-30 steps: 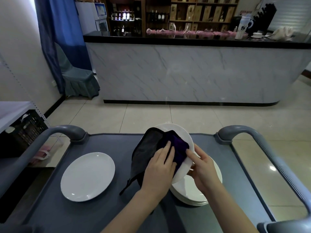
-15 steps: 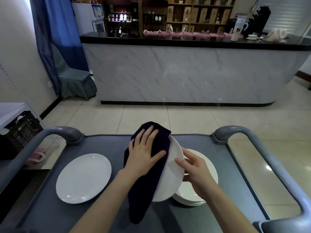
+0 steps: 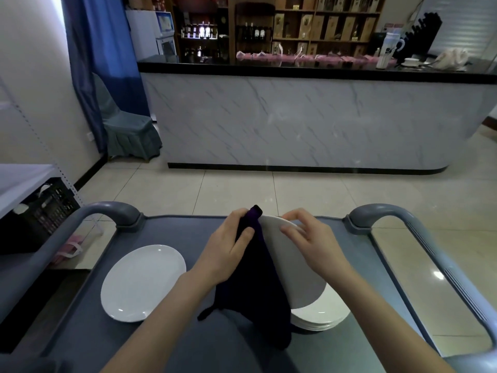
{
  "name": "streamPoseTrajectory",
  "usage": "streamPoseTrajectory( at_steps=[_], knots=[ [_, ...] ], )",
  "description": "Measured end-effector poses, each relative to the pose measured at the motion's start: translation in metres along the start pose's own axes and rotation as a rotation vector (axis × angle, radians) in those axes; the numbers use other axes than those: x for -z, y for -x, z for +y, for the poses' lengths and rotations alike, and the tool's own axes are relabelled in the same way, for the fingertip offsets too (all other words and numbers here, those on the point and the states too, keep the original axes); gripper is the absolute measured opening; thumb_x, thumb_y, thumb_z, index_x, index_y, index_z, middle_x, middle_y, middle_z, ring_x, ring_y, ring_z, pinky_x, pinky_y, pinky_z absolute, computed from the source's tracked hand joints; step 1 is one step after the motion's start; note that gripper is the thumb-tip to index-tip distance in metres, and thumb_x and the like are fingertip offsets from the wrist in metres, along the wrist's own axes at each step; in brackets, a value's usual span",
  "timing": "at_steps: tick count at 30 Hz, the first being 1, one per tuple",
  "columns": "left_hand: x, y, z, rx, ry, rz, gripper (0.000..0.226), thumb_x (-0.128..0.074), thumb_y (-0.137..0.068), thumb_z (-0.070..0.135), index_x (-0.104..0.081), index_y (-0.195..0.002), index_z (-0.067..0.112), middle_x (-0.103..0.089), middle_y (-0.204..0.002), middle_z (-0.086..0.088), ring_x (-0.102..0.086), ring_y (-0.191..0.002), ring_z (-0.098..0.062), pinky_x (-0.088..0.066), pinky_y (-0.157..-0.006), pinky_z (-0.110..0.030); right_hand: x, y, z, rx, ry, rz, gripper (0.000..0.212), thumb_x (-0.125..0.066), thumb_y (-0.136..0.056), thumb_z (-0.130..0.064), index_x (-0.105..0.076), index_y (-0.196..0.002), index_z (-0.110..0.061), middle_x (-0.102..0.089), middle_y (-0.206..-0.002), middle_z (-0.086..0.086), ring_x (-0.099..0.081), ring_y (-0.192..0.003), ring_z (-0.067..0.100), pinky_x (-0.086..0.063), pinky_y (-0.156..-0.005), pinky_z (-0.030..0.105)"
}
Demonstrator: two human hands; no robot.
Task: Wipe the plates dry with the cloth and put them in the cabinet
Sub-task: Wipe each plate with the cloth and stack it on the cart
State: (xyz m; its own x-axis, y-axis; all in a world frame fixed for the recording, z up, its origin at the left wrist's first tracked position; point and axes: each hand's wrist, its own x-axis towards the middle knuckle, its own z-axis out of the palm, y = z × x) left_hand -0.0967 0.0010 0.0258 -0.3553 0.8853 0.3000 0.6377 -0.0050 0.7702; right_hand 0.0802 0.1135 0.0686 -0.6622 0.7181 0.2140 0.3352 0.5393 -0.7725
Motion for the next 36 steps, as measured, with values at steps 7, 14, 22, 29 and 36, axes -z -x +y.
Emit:
streamPoseTrajectory(
  at_steps=[7,14,22,29,36],
  knots=[
    [0.004,-0.012,0.001,-0.085,-0.114,0.025,0.016,-0.053,-0.098,0.035,-0.057,-0.111,0.027,-0.060,-0.103,0.015,-0.056,-0.091,-0.008,-0.045,-0.082,-0.028,-0.012,-0.008,-0.005,0.023,0.003,-0.090,0.006,-0.064,-0.095,-0.034,-0.066,-0.098,-0.029,-0.061,-0.063,-0.018,-0.055,-0.069,0.004,-0.043,-0.068,0.026],
    [0.005,0.002,-0.018,0.196,0.049,0.293,0.010,-0.052,-0.099,0.036,-0.052,-0.089,0.034,-0.063,-0.075,0.013,-0.057,-0.071,-0.002,-0.041,-0.059,-0.016,-0.011,-0.009,0.000,-0.048,-0.344,0.119,0.013,-0.066,-0.095,-0.021,-0.069,-0.086,-0.031,-0.071,-0.085,-0.019,-0.063,-0.077,-0.003,-0.044,-0.066,0.011],
    [0.000,0.019,-0.028,0.307,0.187,0.327,0.011,-0.052,-0.100,0.033,-0.054,-0.089,0.034,-0.066,-0.080,0.017,-0.059,-0.072,-0.001,-0.044,-0.060,-0.013,-0.012,-0.008,0.010,-0.041,-0.372,0.088,0.029,-0.062,-0.098,-0.020,-0.071,-0.093,-0.048,-0.072,-0.094,-0.026,-0.063,-0.088,-0.009,-0.044,-0.075,0.005],
    [0.008,-0.005,-0.011,0.127,-0.066,0.048,0.007,-0.060,-0.095,0.034,-0.055,-0.094,0.030,-0.063,-0.080,0.016,-0.057,-0.077,-0.003,-0.044,-0.071,-0.024,-0.020,-0.013,0.009,0.065,-0.166,-0.125,0.025,-0.064,-0.096,-0.021,-0.067,-0.095,-0.046,-0.069,-0.093,-0.034,-0.062,-0.093,-0.012,-0.041,-0.078,0.003],
    [0.006,-0.004,-0.016,0.315,0.128,0.400,0.019,-0.057,-0.097,0.037,-0.053,-0.079,0.030,-0.060,-0.069,0.010,-0.053,-0.060,0.001,-0.040,-0.054,-0.015,-0.019,-0.010,0.004,-0.086,-0.606,0.208,0.024,-0.065,-0.096,-0.019,-0.077,-0.090,-0.038,-0.075,-0.089,-0.015,-0.067,-0.078,-0.004,-0.048,-0.065,0.009]
  ],
)
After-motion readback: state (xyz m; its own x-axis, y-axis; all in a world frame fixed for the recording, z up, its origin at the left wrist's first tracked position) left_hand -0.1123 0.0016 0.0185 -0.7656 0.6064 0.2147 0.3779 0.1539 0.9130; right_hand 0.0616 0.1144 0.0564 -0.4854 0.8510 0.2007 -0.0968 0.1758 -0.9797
